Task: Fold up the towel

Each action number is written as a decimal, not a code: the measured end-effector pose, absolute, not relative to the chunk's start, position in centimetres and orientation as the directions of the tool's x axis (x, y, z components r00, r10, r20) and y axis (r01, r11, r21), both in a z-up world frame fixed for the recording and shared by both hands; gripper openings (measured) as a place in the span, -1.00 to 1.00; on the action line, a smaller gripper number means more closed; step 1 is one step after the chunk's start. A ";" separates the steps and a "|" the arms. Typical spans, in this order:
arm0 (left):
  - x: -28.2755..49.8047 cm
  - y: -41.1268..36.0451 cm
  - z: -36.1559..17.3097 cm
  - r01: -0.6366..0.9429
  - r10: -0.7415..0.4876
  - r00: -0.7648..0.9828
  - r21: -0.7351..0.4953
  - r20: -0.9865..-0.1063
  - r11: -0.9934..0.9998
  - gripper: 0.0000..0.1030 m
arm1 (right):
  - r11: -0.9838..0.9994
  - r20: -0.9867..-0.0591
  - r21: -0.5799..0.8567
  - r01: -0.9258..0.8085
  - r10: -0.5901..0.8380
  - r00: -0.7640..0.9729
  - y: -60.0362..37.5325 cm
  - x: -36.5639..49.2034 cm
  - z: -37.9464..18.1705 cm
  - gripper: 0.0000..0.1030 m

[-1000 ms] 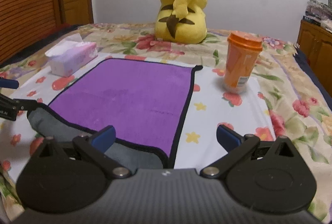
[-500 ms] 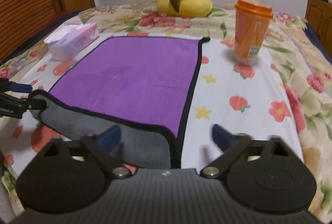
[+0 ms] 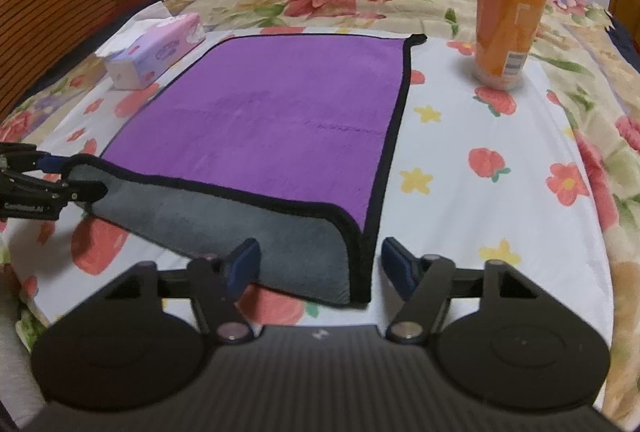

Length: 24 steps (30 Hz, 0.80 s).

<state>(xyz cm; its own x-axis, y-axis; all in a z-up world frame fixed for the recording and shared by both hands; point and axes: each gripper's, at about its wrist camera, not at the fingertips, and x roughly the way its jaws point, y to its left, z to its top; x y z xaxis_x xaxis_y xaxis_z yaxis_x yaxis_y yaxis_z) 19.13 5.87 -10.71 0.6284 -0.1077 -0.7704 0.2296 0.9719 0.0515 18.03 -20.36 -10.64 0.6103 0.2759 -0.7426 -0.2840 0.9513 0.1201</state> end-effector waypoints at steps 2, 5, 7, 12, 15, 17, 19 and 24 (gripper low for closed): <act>19.1 5.8 -10.7 0.234 -0.116 0.626 0.043 -0.771 0.971 0.12 | 0.950 -0.746 0.119 -0.287 0.276 0.605 -20.3 18.0 -10.7 0.09; 19.0 5.7 -10.6 0.239 -0.126 0.626 0.035 -0.770 0.970 -0.02 | 0.951 -0.748 0.114 -0.287 0.272 0.606 -20.3 18.1 -10.7 -0.05; 19.0 5.7 -10.6 0.239 -0.122 0.631 0.042 -0.766 0.970 -0.07 | 0.952 -0.747 0.118 -0.282 0.272 0.607 -20.4 18.1 -10.8 -0.14; 18.9 5.8 -10.4 0.230 -0.114 0.642 0.048 -0.759 0.972 -0.47 | 0.952 -0.745 0.121 -0.282 0.275 0.608 -20.6 18.2 -10.7 -0.43; 18.9 5.9 -10.3 0.228 -0.115 0.648 0.047 -0.753 0.973 -0.66 | 0.950 -0.745 0.118 -0.289 0.277 0.607 -20.5 18.2 -10.7 -0.51; 18.8 5.9 -10.2 0.231 -0.117 0.651 0.049 -0.750 0.972 -0.75 | 0.949 -0.744 0.119 -0.291 0.279 0.607 -20.5 18.2 -10.6 -0.56; 18.8 5.8 -10.2 0.238 -0.119 0.653 0.054 -0.748 0.970 -0.79 | 0.949 -0.742 0.120 -0.293 0.282 0.609 -20.5 18.1 -10.6 -0.58; 18.6 5.7 -9.7 0.242 -0.124 0.672 0.058 -0.730 0.968 -0.82 | 0.948 -0.735 0.114 -0.298 0.282 0.617 -20.5 18.1 -10.4 -0.85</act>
